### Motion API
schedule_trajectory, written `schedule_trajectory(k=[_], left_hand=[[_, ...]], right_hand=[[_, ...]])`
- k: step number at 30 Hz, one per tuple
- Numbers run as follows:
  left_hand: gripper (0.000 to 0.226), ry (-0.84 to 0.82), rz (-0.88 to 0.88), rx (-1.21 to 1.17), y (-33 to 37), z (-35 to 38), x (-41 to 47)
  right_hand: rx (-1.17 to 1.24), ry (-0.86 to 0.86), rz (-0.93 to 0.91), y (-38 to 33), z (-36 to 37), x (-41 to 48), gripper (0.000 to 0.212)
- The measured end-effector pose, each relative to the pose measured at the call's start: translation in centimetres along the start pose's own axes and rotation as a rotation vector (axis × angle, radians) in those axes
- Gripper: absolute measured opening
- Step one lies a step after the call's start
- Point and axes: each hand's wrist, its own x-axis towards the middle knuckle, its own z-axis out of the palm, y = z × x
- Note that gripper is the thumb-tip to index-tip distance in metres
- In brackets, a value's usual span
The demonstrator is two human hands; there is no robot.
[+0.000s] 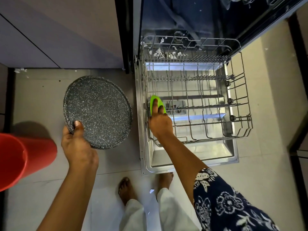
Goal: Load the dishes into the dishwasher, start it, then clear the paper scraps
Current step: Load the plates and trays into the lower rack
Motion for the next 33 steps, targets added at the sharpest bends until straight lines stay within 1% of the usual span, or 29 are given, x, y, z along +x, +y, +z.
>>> schedule_trajectory(k=[3,6,9,12,18,20,21,22,23,24,25,26,27,28,29,31,32,33], left_hand=[[0.019,0.001,0.002,-0.004,0.1,-0.3,0.2],[0.018,-0.002,0.017,-0.004,0.0,-0.4,0.4],[0.018,-0.009,0.025,-0.008,-0.1,-0.6,0.6],[0.018,-0.018,0.016,-0.010,-0.2,-0.6,0.7],[0.017,-0.030,-0.021,0.006,-0.3,0.0,0.5],[0.017,-0.045,-0.028,0.015,-0.2,0.3,0.1],[0.017,-0.054,-0.027,0.020,-0.2,0.5,-0.1],[0.018,-0.062,-0.027,0.024,-0.2,0.7,-0.3],[0.018,-0.070,-0.030,0.023,-0.1,0.8,-0.5],[0.018,-0.082,-0.036,0.018,0.1,0.9,-0.7],[0.018,-0.103,-0.046,0.009,0.1,0.9,-0.9],[0.018,-0.132,-0.064,0.004,0.2,1.0,-1.1],[0.018,-0.160,-0.089,0.005,0.1,1.2,-1.5],[0.018,-0.184,-0.120,0.015,0.0,1.4,-1.9],[0.018,-0.205,-0.150,0.034,-0.3,1.8,-2.4],[0.018,-0.240,-0.202,0.060,-0.8,2.6,-3.2],[0.018,-0.259,-0.226,0.068,-1.2,3.2,-3.5],[0.019,-0.281,-0.252,0.075,-1.5,3.6,-3.8]], right_hand=[[0.117,-0.076,0.010,0.0,1.1,1.4,0.074],[0.161,-0.139,0.041,-0.2,2.6,1.9,0.073],[0.295,-0.076,0.051,0.5,4.4,0.5,0.071],[0.341,-0.005,-0.009,1.9,5.5,-0.6,0.076],[0.356,-0.034,-0.018,1.9,5.6,-0.5,0.079],[0.358,-0.016,0.023,2.2,5.3,-0.8,0.086],[0.422,0.017,0.081,2.4,4.8,-1.1,0.091],[0.536,0.070,0.151,2.7,4.3,-1.5,0.091],[0.659,0.127,0.216,3.2,3.7,-1.9,0.086],[0.771,0.193,0.260,3.6,3.1,-2.4,0.077],[0.872,0.235,0.303,3.9,2.5,-2.9,0.067],[1.000,0.239,0.337,4.0,1.8,-3.5,0.057],[1.176,0.186,0.357,4.0,0.9,-4.0,0.050],[1.378,0.088,0.357,3.8,0.1,-4.5,0.045],[1.562,-0.038,0.355,3.6,-0.7,-4.9,0.046],[1.832,-0.265,0.395,3.5,-1.7,-5.6,0.056],[1.945,-0.328,0.423,3.9,-2.0,-5.9,0.057],[2.025,-0.342,0.452,4.4,-2.3,-6.0,0.053]])
